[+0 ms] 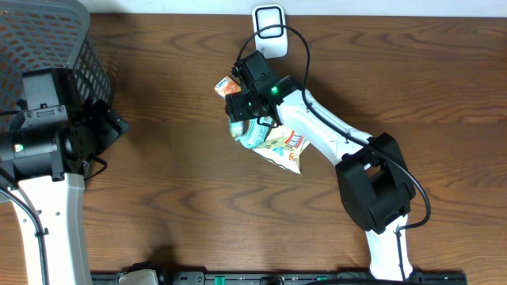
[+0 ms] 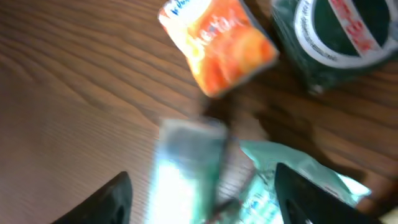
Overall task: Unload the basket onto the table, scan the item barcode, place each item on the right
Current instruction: 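Push the Kleenex pack and green packet aside with the right gripper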
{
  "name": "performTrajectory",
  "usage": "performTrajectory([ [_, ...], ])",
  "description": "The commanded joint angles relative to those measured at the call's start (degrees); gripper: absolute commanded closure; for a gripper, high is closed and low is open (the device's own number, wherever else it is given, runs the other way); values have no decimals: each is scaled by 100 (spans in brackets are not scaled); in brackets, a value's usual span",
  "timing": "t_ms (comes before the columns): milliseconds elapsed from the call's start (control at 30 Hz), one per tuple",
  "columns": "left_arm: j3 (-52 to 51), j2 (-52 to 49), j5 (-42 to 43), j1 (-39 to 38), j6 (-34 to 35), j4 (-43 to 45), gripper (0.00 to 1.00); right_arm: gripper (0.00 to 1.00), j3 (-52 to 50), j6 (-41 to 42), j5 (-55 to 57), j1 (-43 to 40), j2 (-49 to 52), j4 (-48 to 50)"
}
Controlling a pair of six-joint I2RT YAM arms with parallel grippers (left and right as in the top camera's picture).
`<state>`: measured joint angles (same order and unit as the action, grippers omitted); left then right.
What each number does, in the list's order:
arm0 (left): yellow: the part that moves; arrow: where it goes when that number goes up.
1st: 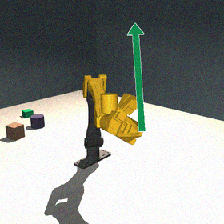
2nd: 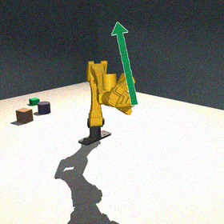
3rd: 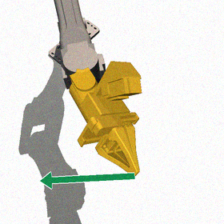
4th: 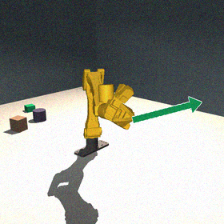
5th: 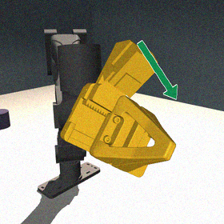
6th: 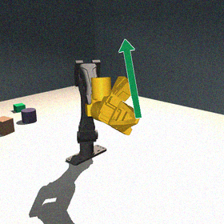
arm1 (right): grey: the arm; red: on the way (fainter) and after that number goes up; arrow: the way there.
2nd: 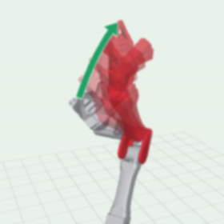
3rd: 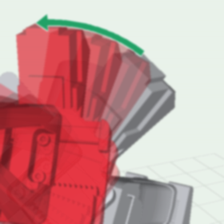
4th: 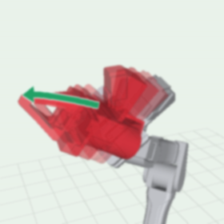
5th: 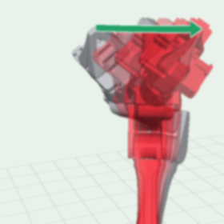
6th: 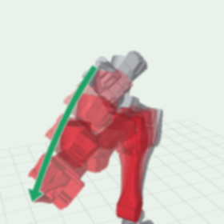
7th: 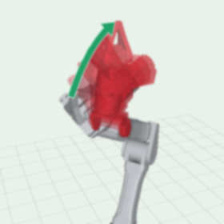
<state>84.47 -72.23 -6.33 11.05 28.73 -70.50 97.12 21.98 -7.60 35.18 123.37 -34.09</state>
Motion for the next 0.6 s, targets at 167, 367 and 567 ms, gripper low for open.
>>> performTrajectory([
  [167,13,0,-17,20,52,-7,2,15,114,-39,256,-400,-531,-658],
  [367,13,0,-17,20,52,-2,2,7,114,-42,254,-791,-1008,-1633],
  [567,13,0,-17,20,52,-2,2,6,74,-273,433,-1040,-1102,-2896],
])
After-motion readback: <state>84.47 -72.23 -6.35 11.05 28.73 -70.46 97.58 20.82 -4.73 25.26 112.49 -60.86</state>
